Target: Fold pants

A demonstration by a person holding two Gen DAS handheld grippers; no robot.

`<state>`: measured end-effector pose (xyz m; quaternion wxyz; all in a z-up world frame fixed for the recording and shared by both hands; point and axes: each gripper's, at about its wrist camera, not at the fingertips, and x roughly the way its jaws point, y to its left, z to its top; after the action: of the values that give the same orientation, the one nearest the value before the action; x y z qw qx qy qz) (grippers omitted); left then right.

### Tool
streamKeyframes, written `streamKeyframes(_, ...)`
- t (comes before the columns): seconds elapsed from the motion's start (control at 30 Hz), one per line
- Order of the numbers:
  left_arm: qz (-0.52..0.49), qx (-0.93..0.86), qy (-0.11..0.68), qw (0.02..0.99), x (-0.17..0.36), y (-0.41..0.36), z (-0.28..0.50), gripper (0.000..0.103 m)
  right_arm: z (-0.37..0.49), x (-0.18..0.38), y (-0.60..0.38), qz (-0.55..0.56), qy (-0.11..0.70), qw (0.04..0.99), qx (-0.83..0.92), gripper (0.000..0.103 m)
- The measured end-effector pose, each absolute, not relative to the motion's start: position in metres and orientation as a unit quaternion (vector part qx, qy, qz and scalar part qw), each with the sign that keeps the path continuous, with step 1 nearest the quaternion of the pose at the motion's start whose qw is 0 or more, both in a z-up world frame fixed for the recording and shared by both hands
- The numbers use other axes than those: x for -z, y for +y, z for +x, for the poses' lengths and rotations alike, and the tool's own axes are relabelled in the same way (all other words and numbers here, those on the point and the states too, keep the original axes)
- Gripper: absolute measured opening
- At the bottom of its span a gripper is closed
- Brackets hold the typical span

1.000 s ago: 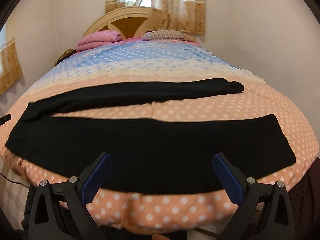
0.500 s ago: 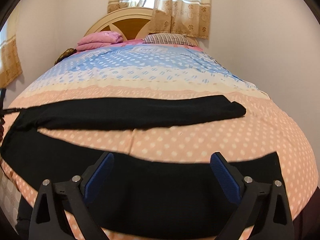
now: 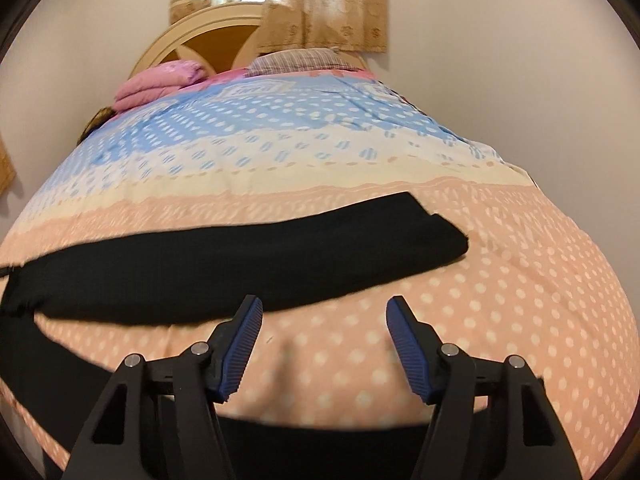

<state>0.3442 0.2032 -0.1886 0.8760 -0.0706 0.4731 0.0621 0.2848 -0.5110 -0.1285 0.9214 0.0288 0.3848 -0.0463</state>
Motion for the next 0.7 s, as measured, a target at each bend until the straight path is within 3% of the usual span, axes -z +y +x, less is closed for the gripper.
streamKeyframes(0.13,-0.077,-0.050,0.471,0.877,0.191,0.205,0.348,0.050,0.299,0.125,-0.525,0.036,0.386,0.920,0.060,0.066)
streamKeyframes(0.37,-0.095,-0.023,0.462,0.882,0.188,0.208,0.348,0.028,0.327,0.115,-0.559,0.038,0.385,0.917,0.094,0.057)
streamKeyframes(0.7,-0.097,-0.022,0.458,0.883,0.190,0.206,0.353,0.030,0.390,0.122,-0.607,0.068,0.416,0.900,0.111,0.055)
